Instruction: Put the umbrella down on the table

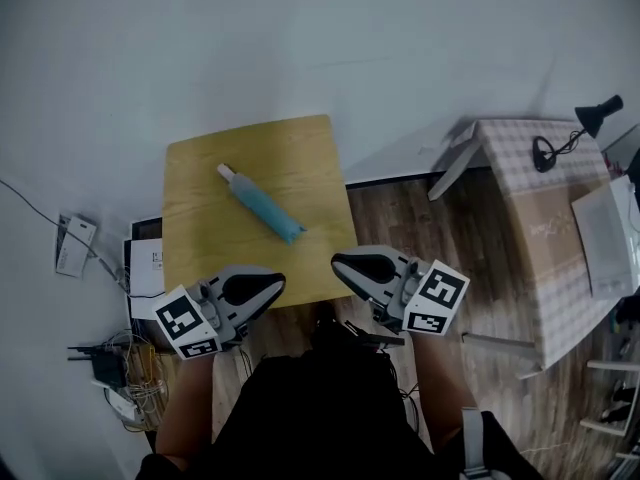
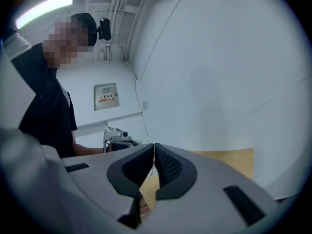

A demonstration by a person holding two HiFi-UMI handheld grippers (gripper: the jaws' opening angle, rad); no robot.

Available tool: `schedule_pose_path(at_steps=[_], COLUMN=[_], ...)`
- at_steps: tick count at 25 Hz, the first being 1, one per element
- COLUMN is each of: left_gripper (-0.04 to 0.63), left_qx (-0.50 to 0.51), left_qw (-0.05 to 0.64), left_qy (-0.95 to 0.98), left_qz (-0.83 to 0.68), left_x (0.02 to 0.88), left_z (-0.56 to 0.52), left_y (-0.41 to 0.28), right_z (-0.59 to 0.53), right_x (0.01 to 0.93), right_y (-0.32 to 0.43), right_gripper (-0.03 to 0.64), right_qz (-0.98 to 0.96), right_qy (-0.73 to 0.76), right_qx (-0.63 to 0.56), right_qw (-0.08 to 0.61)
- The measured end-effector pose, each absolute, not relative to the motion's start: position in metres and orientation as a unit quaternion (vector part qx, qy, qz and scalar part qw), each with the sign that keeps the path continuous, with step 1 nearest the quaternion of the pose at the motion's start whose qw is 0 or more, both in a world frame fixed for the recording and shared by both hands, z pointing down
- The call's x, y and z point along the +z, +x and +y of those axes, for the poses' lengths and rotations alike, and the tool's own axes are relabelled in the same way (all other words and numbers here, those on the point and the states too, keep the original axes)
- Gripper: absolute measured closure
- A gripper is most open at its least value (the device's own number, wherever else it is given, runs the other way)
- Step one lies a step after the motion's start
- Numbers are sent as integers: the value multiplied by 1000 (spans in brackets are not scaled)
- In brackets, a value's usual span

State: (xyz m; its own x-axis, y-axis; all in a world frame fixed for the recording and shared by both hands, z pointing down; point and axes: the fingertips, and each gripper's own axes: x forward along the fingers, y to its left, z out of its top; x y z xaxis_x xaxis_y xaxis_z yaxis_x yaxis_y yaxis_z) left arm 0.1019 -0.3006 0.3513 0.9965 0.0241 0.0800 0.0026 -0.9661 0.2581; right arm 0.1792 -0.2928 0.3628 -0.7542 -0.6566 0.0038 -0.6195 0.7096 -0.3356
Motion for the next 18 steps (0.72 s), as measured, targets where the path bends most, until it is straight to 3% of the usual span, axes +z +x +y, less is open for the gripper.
schedule_pose_path(at_steps=[13, 18], left_gripper=[583, 583], left_qx=[-46, -87], left_qw=[153, 164], left_qy=[986, 982], left_qz=[-38, -39], left_x=[365, 362], left_z=[-164, -129], left_y=[-37, -58], right_z=[-168, -135], right_x=[384, 381], right_y=[52, 31], right_gripper=[595, 595], right_qz=[926, 932], right_qy=[-336, -324], right_qx=[-172, -160], right_qw=[7, -28])
